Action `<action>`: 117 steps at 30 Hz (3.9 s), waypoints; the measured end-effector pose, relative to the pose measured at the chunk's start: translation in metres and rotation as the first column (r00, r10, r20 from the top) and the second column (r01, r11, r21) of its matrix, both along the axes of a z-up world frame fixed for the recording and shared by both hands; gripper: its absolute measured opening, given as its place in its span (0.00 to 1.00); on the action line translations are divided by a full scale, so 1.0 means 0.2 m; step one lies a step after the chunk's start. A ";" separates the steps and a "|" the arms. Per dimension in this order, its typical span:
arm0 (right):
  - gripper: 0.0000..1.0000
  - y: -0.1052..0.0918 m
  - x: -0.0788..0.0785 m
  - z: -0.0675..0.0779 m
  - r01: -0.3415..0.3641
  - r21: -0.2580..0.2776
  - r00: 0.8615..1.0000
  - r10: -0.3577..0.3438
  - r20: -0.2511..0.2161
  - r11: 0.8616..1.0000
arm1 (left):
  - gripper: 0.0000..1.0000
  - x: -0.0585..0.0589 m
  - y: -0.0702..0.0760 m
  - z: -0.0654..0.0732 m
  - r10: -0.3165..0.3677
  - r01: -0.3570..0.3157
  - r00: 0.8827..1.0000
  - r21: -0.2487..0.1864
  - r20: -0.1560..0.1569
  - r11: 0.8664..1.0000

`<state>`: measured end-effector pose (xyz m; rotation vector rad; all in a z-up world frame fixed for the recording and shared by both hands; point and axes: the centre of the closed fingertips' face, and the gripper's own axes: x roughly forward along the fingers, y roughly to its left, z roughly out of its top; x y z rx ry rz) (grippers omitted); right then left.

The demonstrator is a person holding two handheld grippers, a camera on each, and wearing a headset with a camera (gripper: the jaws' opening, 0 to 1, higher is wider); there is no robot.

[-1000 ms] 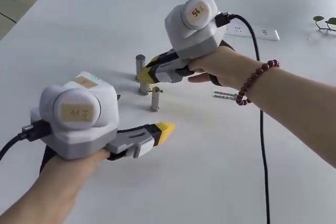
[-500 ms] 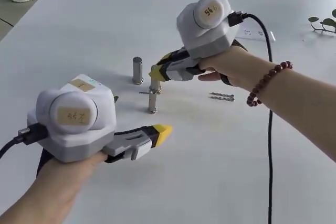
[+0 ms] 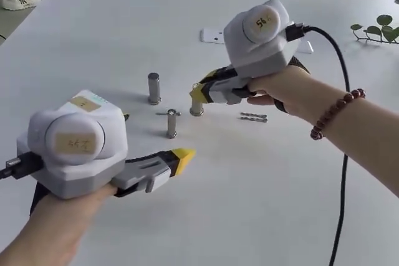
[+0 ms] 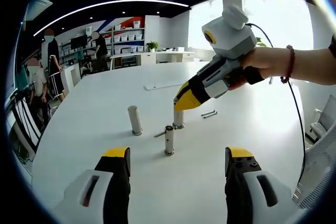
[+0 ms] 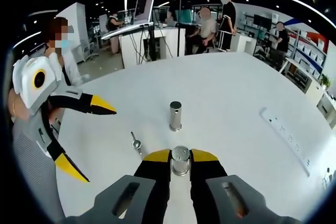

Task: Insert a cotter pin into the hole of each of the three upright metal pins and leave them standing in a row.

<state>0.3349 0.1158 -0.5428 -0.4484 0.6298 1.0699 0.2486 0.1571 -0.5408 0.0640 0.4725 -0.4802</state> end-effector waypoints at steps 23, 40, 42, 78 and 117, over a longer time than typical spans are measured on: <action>0.08 -0.10 -0.27 -0.04 0.081 -0.025 0.996 -0.082 -0.020 0.996 | 0.71 -0.09 -0.03 0.05 -0.020 0.020 1.000 0.000 0.002 1.000; 0.08 -0.09 -0.38 -0.09 0.139 -0.044 0.990 -0.139 0.004 0.989 | 0.68 -0.14 -0.04 0.08 -0.030 0.030 0.999 -0.005 0.013 1.000; 0.08 -0.10 -0.38 -0.10 0.147 -0.044 0.989 -0.146 0.006 0.988 | 0.68 -0.14 -0.04 0.08 -0.030 0.030 0.999 -0.008 0.014 1.000; 0.17 -0.13 -0.39 0.00 0.185 0.138 0.983 -0.180 -0.045 0.973 | 0.71 -0.15 -0.08 0.08 -0.054 0.054 0.998 0.007 0.012 0.999; 0.09 -0.57 -0.04 -0.20 0.147 -0.138 0.986 -0.156 -0.060 0.980 | 0.76 -0.17 -0.03 0.08 -0.040 0.040 0.999 -0.016 0.011 0.999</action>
